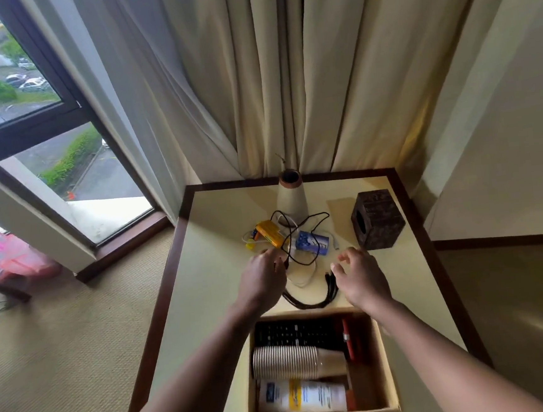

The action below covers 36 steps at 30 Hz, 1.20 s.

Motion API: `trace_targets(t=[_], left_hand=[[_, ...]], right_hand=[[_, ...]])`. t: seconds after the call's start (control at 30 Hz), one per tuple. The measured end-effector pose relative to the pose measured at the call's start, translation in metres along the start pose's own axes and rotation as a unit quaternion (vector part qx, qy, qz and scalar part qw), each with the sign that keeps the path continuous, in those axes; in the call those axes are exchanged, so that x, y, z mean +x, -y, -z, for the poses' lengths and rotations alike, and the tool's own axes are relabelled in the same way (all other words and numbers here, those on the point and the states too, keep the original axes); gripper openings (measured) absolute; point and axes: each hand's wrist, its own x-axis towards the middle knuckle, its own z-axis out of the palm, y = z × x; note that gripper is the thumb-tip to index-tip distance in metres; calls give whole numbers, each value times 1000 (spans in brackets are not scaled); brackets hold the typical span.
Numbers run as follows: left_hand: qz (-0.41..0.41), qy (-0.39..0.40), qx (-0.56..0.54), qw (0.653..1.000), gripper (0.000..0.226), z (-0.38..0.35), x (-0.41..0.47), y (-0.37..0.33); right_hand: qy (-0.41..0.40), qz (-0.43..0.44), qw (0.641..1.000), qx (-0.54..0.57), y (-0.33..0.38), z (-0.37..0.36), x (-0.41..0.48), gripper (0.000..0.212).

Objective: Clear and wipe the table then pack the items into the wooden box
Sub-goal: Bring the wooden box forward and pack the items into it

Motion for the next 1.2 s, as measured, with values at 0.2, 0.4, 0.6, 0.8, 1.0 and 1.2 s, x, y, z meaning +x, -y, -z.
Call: trace_targets(t=[0.2,0.4,0.6,0.8,1.0,1.2], left_hand=[[34,100,69,992,41,-7,86,32],[-78,176,269,944,64,-29,133,52],[-109,178,428,879,60,-40,148,54],[-124,139,376,908,48,-28,149,62],[98,149,-25,984,16,-5,142,67],[170,18,-174,970,19,10,119,48]], right_hand=[[78,-30,996,-33,12,-42,70,12],[89,0,992,-85,8,-71,102,48],[80,53,976,-193,-3,-79,116,54],[34,13,990,-137,-1,-61,115,45],[40,-72,995,51,-2,-28,95,39],[-53,-56,985,155,6,6,47,40]])
